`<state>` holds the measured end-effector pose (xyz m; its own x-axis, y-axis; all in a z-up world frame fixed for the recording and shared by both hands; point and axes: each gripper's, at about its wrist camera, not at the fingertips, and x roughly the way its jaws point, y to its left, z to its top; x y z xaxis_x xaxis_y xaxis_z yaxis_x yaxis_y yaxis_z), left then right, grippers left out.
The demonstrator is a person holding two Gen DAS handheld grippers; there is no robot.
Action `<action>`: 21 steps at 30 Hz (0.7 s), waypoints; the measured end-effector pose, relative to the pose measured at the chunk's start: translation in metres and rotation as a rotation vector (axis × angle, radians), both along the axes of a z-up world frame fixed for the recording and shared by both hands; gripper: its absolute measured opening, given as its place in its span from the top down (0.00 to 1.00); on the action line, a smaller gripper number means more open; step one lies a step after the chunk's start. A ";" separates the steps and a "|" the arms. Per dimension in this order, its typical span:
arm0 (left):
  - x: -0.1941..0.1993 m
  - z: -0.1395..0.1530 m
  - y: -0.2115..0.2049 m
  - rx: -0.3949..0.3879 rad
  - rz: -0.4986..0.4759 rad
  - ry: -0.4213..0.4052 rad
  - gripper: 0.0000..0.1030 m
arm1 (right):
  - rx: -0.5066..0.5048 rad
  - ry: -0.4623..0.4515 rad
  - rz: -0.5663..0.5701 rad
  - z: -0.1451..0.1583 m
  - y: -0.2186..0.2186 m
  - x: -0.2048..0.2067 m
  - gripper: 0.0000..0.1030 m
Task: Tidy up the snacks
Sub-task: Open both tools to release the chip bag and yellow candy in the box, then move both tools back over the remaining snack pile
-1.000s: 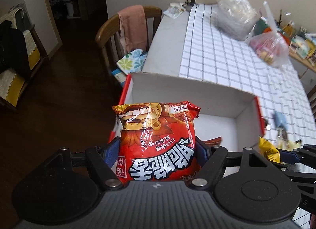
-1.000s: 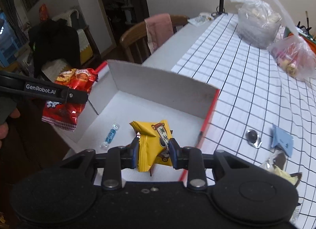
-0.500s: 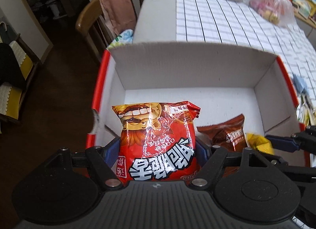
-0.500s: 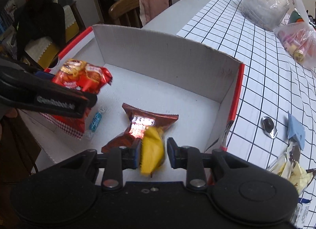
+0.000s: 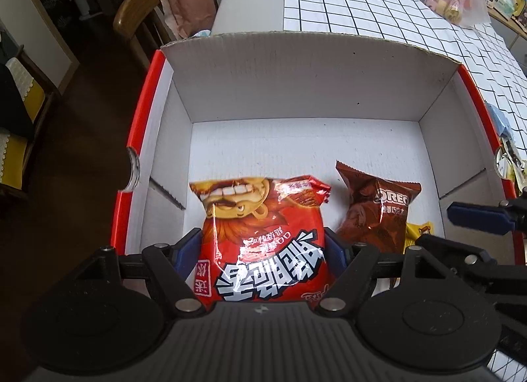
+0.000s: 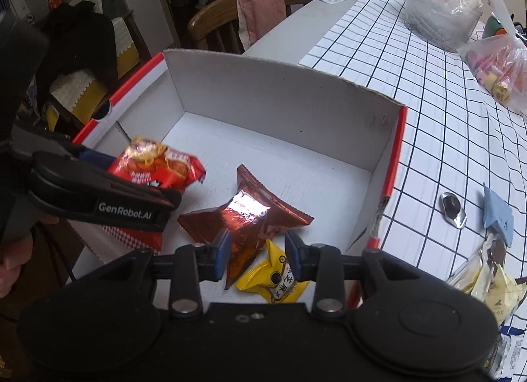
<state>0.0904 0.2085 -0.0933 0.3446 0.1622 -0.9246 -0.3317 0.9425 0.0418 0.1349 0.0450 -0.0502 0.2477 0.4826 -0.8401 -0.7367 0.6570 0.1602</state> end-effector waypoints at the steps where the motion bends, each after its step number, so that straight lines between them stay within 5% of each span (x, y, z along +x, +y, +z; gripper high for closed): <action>1: -0.002 0.002 -0.001 -0.003 0.000 -0.008 0.27 | 0.009 0.001 -0.002 0.002 -0.003 0.000 0.63; 21: -0.040 0.067 -0.051 -0.029 -0.015 -0.217 0.27 | 0.210 -0.054 -0.038 0.062 -0.083 -0.008 0.34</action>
